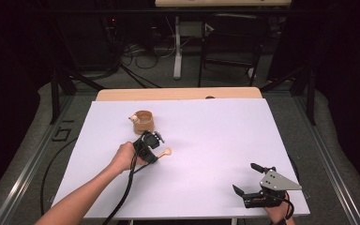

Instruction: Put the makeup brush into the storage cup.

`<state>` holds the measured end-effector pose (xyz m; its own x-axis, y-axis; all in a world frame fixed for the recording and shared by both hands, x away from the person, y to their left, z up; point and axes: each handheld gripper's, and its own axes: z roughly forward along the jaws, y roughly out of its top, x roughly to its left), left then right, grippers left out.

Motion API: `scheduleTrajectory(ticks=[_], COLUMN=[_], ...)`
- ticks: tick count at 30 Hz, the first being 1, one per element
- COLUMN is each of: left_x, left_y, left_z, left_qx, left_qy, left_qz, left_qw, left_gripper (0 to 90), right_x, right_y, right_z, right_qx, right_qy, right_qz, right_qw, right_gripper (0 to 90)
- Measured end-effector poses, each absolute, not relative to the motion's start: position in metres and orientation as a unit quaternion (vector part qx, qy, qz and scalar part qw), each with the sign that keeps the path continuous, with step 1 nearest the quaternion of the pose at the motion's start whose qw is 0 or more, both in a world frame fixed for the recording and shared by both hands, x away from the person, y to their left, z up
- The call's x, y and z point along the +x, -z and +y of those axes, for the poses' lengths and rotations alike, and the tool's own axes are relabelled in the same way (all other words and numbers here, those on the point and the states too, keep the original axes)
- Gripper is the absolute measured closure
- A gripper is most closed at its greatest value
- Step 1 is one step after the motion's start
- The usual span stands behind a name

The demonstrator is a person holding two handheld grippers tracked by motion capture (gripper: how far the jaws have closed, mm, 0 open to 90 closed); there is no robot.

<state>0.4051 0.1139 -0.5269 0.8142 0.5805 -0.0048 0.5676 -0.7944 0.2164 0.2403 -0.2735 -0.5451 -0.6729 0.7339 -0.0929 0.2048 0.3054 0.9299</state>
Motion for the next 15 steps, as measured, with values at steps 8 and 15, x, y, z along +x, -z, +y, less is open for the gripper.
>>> scheduleTrajectory(ticks=[8, 15], left_x=[0.4065, 0.406], left_y=[0.5267, 0.5274], left_z=[0.1105, 0.1174], left_qx=[0.949, 0.946], left_qy=[-0.03, -0.024], left_qz=[0.301, 0.303], left_qw=[0.092, 0.117], left_gripper=[81.6, 83.2], right_x=[0.24, 0.2401], right_y=[0.5446, 0.5447], right_z=[-0.2733, -0.2737], right_qx=[0.306, 0.306], right_qy=[-0.504, -0.505], right_qz=[0.763, 0.762], right_qw=[0.265, 0.266], right_gripper=[2.3, 2.4])
